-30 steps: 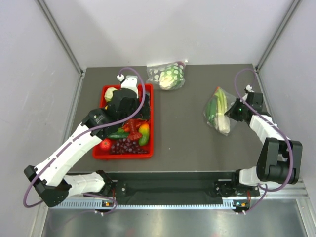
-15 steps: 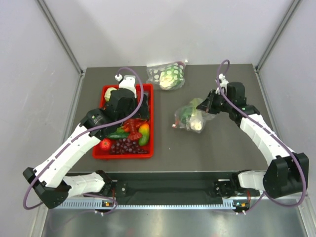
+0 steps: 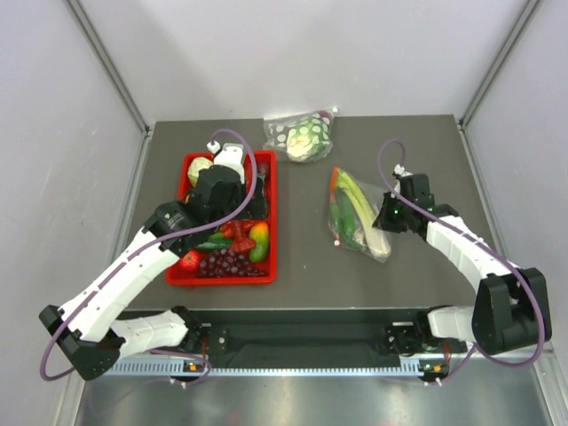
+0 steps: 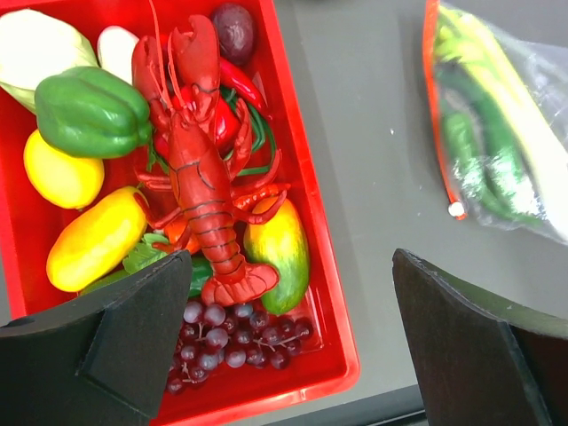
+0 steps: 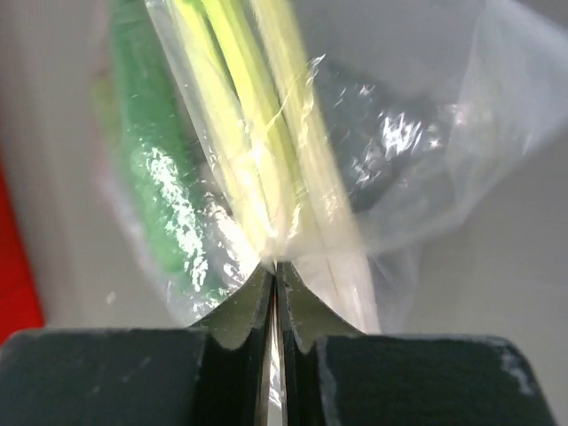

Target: Open the zip-top bag and remove the fake food

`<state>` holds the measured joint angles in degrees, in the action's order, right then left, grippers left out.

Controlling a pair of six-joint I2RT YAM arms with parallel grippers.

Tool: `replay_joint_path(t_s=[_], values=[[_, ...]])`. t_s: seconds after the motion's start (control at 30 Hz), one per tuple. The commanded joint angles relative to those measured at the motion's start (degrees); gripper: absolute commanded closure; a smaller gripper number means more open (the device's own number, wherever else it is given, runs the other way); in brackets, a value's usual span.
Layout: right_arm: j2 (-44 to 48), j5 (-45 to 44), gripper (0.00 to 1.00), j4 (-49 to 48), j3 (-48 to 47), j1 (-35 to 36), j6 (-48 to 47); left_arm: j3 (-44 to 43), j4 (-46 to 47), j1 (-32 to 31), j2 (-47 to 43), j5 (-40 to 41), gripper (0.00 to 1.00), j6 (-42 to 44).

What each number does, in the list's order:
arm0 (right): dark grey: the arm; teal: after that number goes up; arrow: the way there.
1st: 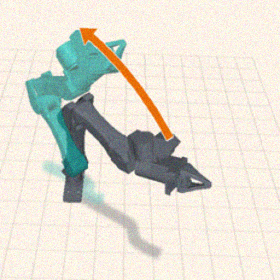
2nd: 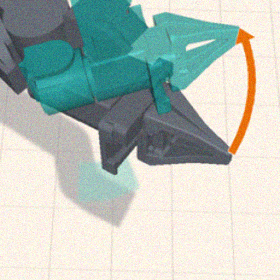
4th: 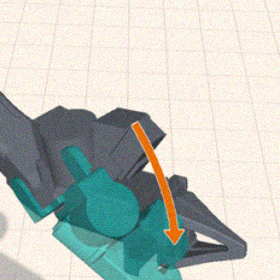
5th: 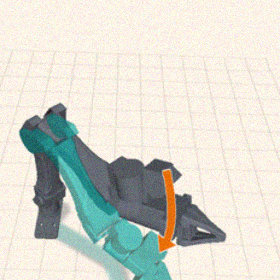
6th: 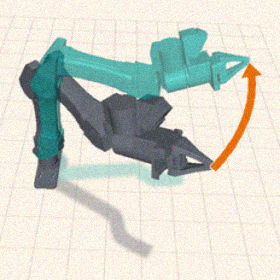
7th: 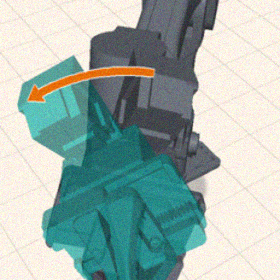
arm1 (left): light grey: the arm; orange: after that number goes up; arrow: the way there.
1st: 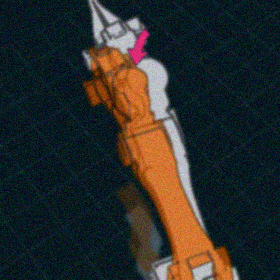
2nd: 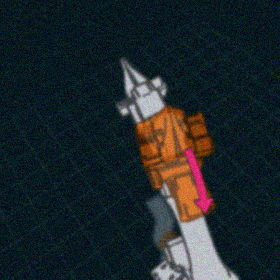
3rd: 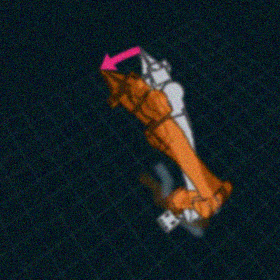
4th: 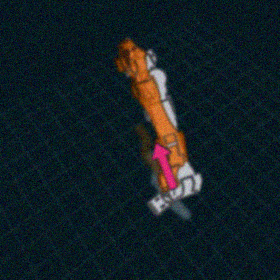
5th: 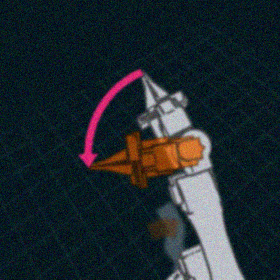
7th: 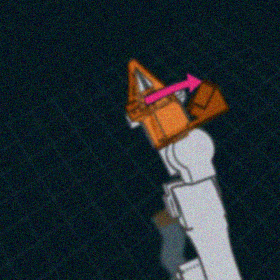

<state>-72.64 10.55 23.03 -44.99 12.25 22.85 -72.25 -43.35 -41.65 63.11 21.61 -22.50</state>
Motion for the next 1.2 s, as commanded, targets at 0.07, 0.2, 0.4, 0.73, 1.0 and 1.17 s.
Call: replay_joint_path(t_s=[0.07, 0.2, 0.4, 0.73, 1.0, 1.17], values=[[2.1, -22.7, 0.72, 6.5, -8.2, 0.3, 1.1, 0.9, 2.4, 0.3, -1.7, -0.7, 0.01, 0.6], [4.8, -28.9, 0.38, 9.4, -15.5, 4.5, -4.8, 1.3, 2.9, 0.3, -1.5, -0.4, 0.01, 0.8], [2.0, -32.3, 0.31, 12.6, -24.7, 17.6, -7.0, 1.2, 3.8, 0.3, -0.4, -1.3, 0.01, 1.3], [-17.0, -36.6, 0.29, 8.9, -27.4, 30.0, -3.6, 1.2, 2.8, 0.3, -0.9, -1.0, 0.01, 1.0], [-28.2, -42.2, 0.29, 10.5, -27.1, 30.5, -2.6, 1.6, 1.9, 0.4, -3.2, -1.5, 0.01, -0.8], [-30.3, -43.9, 0.78, 11.1, -25.3, 30.4, -1.6, 1.5, 1.0, 0.4, -3.2, -1.7, 0.01, -0.9]])
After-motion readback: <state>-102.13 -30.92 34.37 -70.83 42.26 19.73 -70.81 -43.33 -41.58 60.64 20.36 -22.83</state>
